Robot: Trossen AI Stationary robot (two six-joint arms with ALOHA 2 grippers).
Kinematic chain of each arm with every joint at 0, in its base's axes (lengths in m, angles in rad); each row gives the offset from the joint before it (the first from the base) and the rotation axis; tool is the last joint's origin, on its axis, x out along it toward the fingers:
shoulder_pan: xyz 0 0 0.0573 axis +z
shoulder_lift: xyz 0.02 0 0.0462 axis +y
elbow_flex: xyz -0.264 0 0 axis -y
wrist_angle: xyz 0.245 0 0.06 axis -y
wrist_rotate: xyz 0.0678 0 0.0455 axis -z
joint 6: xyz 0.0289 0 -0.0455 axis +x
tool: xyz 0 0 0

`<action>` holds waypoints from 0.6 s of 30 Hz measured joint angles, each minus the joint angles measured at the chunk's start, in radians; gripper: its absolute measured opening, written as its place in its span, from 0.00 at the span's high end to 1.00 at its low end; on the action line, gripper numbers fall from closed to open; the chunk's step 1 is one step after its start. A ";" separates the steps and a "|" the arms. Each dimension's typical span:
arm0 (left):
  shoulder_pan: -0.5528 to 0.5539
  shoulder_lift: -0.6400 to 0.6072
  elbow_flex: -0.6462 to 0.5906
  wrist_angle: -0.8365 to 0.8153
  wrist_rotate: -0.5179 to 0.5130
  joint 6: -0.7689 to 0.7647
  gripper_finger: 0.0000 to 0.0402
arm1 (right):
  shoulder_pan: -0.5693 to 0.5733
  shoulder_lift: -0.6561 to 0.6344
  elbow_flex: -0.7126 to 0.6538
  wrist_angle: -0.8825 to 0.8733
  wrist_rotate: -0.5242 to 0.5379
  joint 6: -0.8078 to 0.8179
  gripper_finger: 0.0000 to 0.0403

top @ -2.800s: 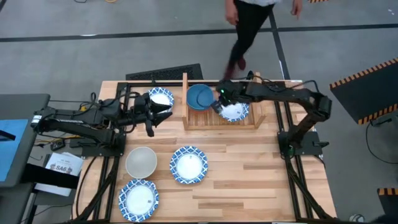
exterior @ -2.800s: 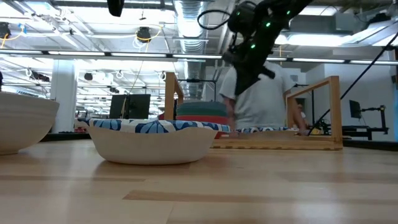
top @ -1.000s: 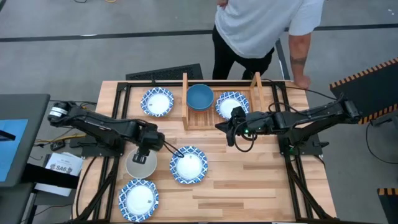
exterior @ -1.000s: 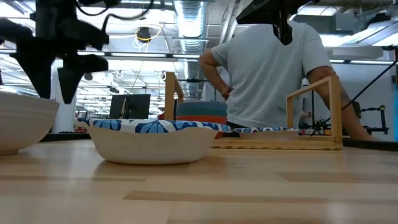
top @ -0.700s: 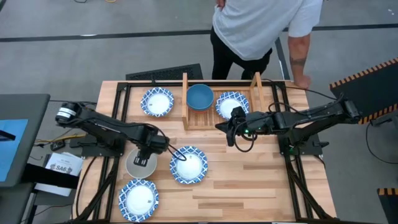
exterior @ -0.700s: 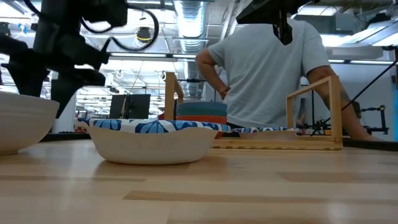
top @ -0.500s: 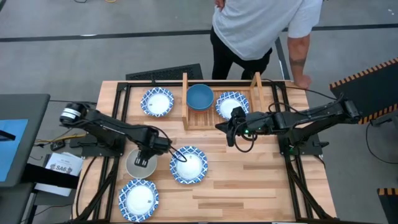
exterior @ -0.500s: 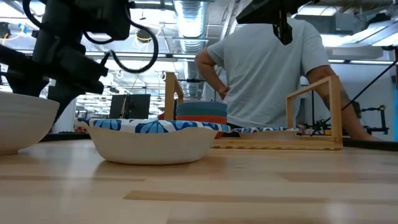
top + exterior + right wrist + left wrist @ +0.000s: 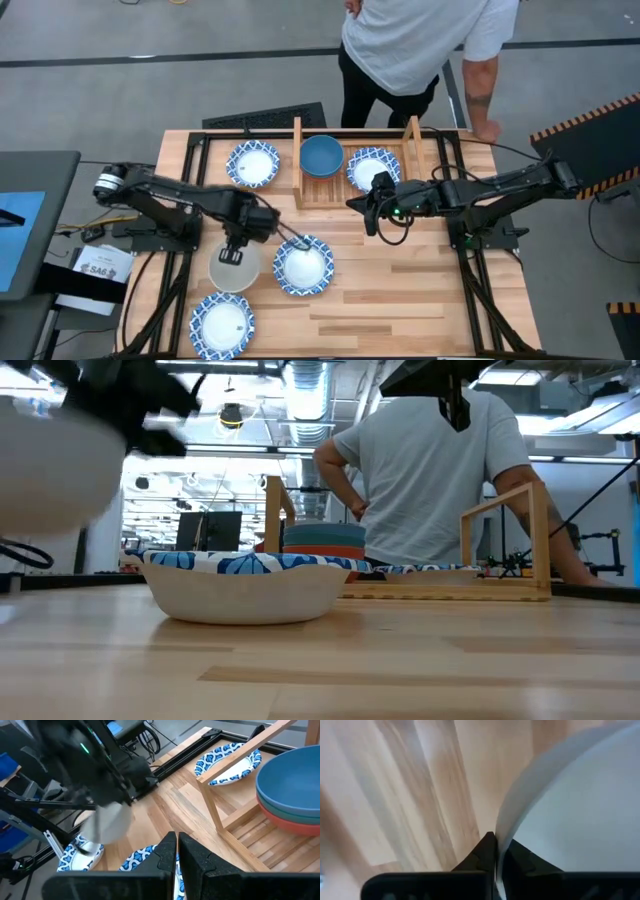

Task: Place and stack bowls onto a shelf
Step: Stack the white bowl on top of the blue bowl on the shelf

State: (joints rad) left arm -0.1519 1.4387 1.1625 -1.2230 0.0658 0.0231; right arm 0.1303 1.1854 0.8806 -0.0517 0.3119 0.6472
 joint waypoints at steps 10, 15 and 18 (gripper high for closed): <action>0.183 0.003 0.564 -0.096 -0.026 -0.096 1.00 | 0.000 0.000 0.000 0.033 0.000 0.000 0.88; 0.348 0.066 0.753 -0.065 -0.020 -0.136 1.00 | -0.001 0.000 0.000 0.046 0.000 0.000 0.88; 0.414 0.144 0.852 -0.062 -0.006 -0.105 1.00 | -0.004 0.000 0.000 0.054 0.000 0.000 0.88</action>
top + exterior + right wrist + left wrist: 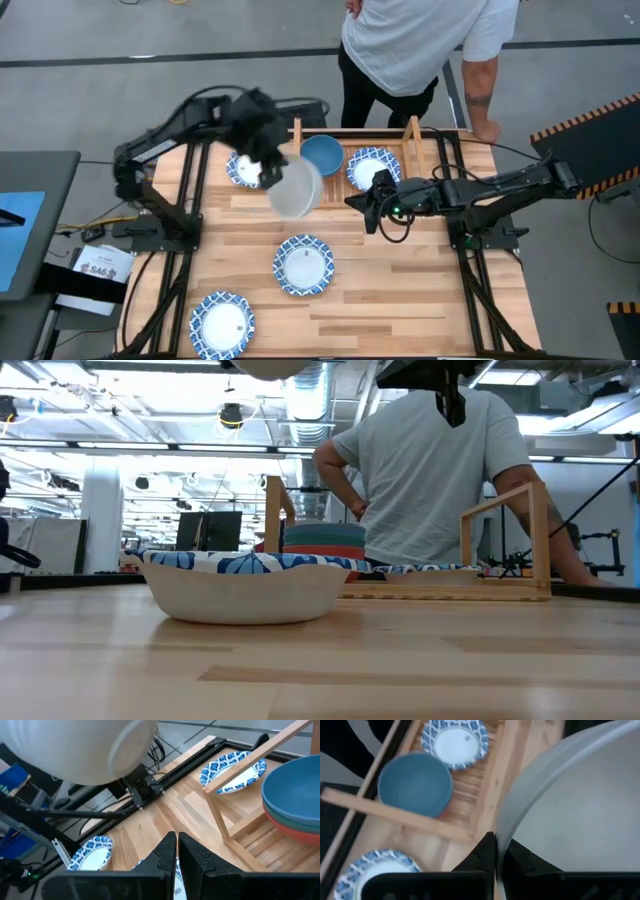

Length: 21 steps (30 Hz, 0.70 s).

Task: Place and stack bowls onto a shelf
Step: Stack the white bowl on top of the blue bowl on the shelf

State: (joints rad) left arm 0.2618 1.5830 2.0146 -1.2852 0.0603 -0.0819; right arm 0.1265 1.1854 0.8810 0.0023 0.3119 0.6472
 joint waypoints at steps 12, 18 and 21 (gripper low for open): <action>0.159 0.320 0.208 0.108 -0.083 0.123 1.00 | 0.004 0.000 0.000 0.006 -0.021 -0.043 0.88; 0.220 0.419 0.209 0.166 -0.102 0.122 1.00 | 0.004 0.000 0.000 0.006 -0.022 -0.043 0.88; 0.234 0.463 0.209 0.173 -0.127 0.114 1.00 | 0.004 0.000 0.000 0.006 -0.022 -0.045 0.88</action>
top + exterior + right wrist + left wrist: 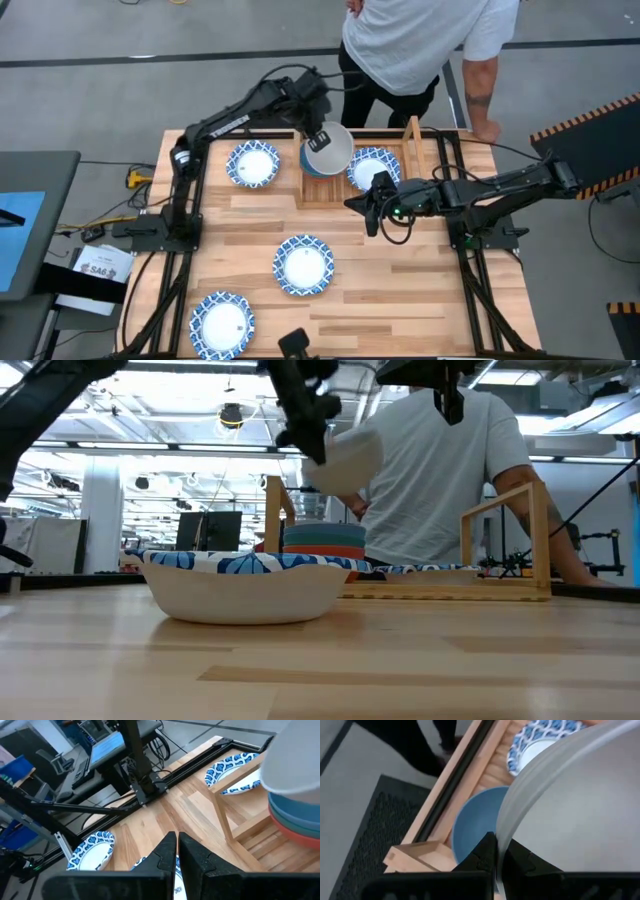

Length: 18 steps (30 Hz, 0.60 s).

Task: Place and stack bowls onto a shelf
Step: Stack the white bowl on top of the blue bowl on the shelf

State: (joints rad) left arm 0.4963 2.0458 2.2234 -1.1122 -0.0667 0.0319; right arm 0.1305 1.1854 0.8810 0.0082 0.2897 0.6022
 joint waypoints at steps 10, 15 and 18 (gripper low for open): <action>0.049 0.069 0.000 -0.050 -0.019 -0.010 1.00 | 0.000 0.000 0.000 0.000 -0.002 0.026 0.88; 0.070 0.069 0.000 -0.062 -0.019 0.005 1.00 | 0.000 0.000 0.000 0.000 -0.002 0.026 0.88; 0.077 0.077 0.000 -0.077 -0.017 0.001 1.00 | 0.000 0.000 0.000 0.000 -0.002 0.026 0.88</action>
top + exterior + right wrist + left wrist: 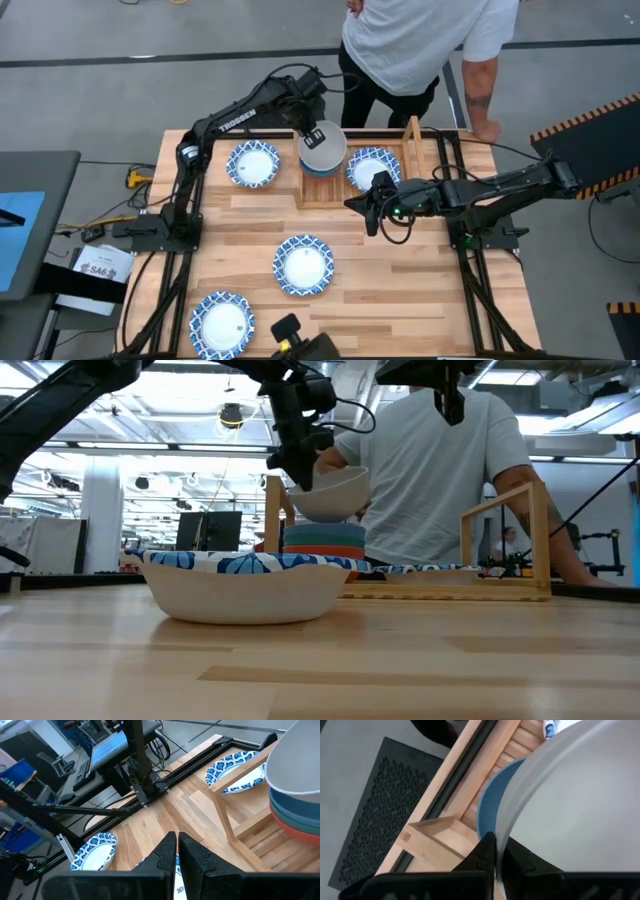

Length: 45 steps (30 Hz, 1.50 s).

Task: Place and stack bowls onto a shelf
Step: Stack the white bowl on top of the blue bowl on the shelf

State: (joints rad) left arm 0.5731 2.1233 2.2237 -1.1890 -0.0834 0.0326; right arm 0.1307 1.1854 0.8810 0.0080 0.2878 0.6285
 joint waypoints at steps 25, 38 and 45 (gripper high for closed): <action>-0.010 0.057 -0.001 -0.040 -0.030 0.039 0.88 | 0.000 0.000 0.000 -0.001 0.000 0.001 0.88; -0.007 0.027 0.117 0.020 -0.005 0.012 0.60 | 0.000 0.000 0.000 0.000 0.001 0.003 0.88; 0.001 0.000 0.118 0.128 0.274 -0.096 0.59 | 0.000 0.000 0.000 0.001 0.001 0.003 0.88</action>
State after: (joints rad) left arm 0.5737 2.1233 2.3421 -1.0606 0.1908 -0.0635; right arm 0.1303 1.1854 0.8806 0.0085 0.2890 0.6312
